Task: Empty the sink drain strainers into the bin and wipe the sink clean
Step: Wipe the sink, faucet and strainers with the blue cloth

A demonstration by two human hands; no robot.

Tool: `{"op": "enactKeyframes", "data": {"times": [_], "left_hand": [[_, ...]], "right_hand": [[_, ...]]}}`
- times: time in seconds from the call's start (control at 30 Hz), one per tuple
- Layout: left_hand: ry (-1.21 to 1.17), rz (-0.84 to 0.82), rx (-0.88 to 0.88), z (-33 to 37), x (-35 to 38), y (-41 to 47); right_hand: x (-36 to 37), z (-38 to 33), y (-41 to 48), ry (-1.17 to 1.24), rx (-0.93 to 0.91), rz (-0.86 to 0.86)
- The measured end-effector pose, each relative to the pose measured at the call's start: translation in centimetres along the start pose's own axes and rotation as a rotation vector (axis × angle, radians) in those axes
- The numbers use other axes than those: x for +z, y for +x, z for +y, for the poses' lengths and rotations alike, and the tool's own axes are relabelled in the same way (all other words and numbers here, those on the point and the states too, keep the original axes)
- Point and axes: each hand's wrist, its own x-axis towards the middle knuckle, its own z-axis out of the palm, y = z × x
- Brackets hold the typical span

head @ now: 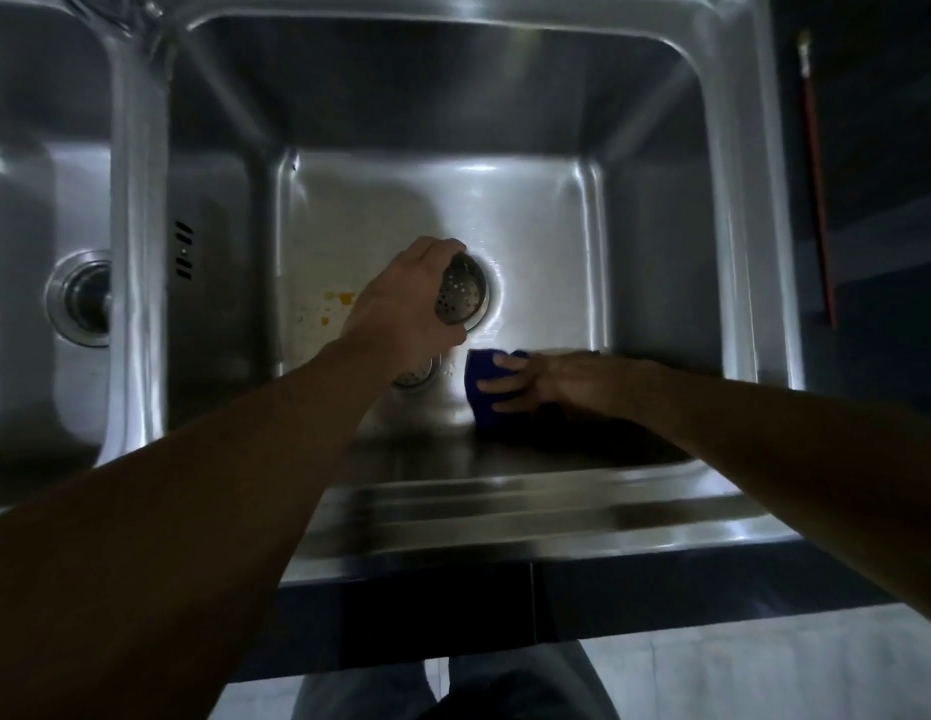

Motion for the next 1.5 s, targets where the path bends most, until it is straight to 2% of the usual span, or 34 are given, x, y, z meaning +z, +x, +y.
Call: {"op": "enactKeyframes", "data": {"times": [0.03, 0.07, 0.1, 0.17, 0.3, 0.4, 0.47, 0.53, 0.6, 0.67, 0.73, 0.77, 0.87, 0.9, 1.0, 1.07, 1.13, 1.3, 1.5], "left_hand": [[-0.006, 0.010, 0.001, -0.1, 0.0, -0.1], [-0.013, 0.021, -0.001, -0.2, -0.1, -0.2], [-0.016, 0.028, -0.007, -0.3, -0.2, -0.2], [-0.014, 0.030, -0.026, -0.4, -0.3, -0.4], [0.000, 0.015, -0.073, 0.1, -0.2, -0.7], [0.002, 0.013, -0.058, 0.9, -0.3, -0.8], [-0.005, 0.011, -0.042, 1.5, -0.5, -0.7], [-0.006, -0.004, -0.037, 1.9, -0.7, -0.7], [-0.001, -0.011, -0.029, 2.2, -0.9, -0.5], [0.009, -0.013, -0.030, 2.5, -1.0, -0.5], [0.010, -0.020, -0.032, 2.9, -1.1, -0.5], [0.011, -0.023, -0.028, 3.2, -1.2, -0.4], [-0.001, -0.023, -0.003, 4.2, -2.2, 0.1], [-0.010, -0.030, 0.006, 4.6, -2.6, 0.4], [-0.034, -0.095, 0.060, 5.9, -3.3, 1.3], [-0.044, -0.136, 0.100, 6.7, -3.6, 1.6], [-0.058, -0.163, 0.121, 7.0, -3.8, 1.9], [-0.049, -0.197, 0.111, 7.2, -3.5, 2.3], [-0.075, -0.252, 0.106, 7.8, -2.3, 2.4]], "right_hand": [[-0.2, 0.5, 0.1, 0.028, 0.090, 0.060], [-0.7, 1.3, 0.7, -0.049, 0.151, 0.073], [-1.4, 1.8, 1.3, -0.138, 0.213, 0.036], [-2.8, 1.8, 2.8, -0.146, 0.281, 0.008], [-2.3, -0.2, 2.3, -0.146, 0.225, 0.013], [-1.2, -2.4, 1.5, -0.214, 0.067, -0.185], [-1.0, -1.8, 0.2, -0.174, 0.053, -0.251], [-0.8, -0.8, -1.5, -0.089, 0.074, -0.198], [-1.2, -0.3, -2.6, 0.094, 0.212, -0.041], [-1.6, 0.1, -2.8, 0.274, 0.447, 0.154], [-2.4, 0.2, -1.8, 0.569, 0.670, 0.357], [-2.8, -0.1, -1.2, 0.776, 0.716, 0.486], [-3.9, -1.6, 0.1, 1.525, 0.704, 0.960], [-4.1, -1.9, 0.5, 1.702, 0.671, 1.017], [-4.5, -2.6, 1.1, 2.135, 0.378, 0.950], [-4.5, -2.6, 1.6, 2.254, 0.194, 0.907], [-4.2, -2.5, 1.8, 2.307, 0.118, 0.892], [-2.7, -2.3, 0.8, 2.319, 0.126, 0.870], [-2.8, -1.0, -0.6, 2.314, 0.198, 0.954]]}}
